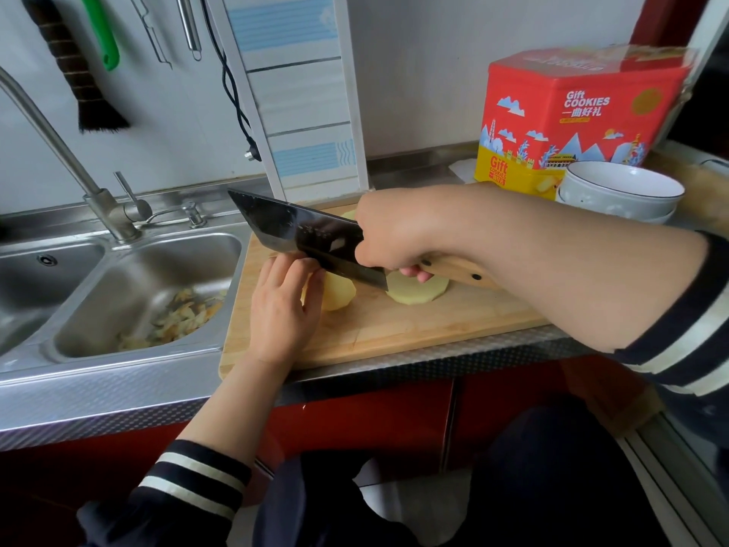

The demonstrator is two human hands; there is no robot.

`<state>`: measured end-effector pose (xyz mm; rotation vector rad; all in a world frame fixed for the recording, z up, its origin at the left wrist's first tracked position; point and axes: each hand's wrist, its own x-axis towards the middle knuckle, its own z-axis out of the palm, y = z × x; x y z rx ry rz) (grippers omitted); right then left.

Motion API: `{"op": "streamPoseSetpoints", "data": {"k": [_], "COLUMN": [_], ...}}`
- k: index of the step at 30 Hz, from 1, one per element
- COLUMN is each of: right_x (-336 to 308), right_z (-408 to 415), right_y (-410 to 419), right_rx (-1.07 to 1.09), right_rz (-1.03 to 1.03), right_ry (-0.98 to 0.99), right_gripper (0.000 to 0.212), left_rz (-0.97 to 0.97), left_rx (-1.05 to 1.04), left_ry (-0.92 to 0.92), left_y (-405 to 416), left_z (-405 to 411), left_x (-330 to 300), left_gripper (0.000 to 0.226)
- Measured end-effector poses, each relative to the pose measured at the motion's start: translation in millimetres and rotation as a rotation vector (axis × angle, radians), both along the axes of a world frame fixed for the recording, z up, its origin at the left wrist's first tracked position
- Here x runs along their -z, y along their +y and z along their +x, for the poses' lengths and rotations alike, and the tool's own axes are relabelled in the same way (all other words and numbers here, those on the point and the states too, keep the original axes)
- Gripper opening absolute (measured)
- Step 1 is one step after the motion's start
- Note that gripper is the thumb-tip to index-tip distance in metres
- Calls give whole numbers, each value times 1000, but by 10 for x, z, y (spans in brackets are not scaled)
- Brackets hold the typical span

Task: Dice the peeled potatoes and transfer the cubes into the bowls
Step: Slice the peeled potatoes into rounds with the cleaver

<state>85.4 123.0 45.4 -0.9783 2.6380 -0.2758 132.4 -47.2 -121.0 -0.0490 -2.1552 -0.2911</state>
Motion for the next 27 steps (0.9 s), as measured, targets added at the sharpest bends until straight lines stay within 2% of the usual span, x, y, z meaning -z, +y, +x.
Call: {"op": "streamPoseSetpoints", "data": {"k": [7, 17, 22, 27], "right_x": [-2, 147, 206, 417], "right_z": [6, -74, -100, -145], "right_y": [-69, -154, -153, -142], "right_rx": [-12, 26, 17, 25], "right_rz": [60, 70, 72, 78], "right_ry": [16, -105, -90, -174], "right_gripper": [24, 31, 28, 19], "left_rz": [11, 73, 77, 87], "left_rx": [3, 10, 9, 6], "left_ry": [-4, -24, -20, -25], "left_y": [-9, -23, -12, -34], "left_z": [-2, -7, -8, -3], "left_x": [-6, -4, -4, 5], "left_gripper": [18, 18, 20, 21]}}
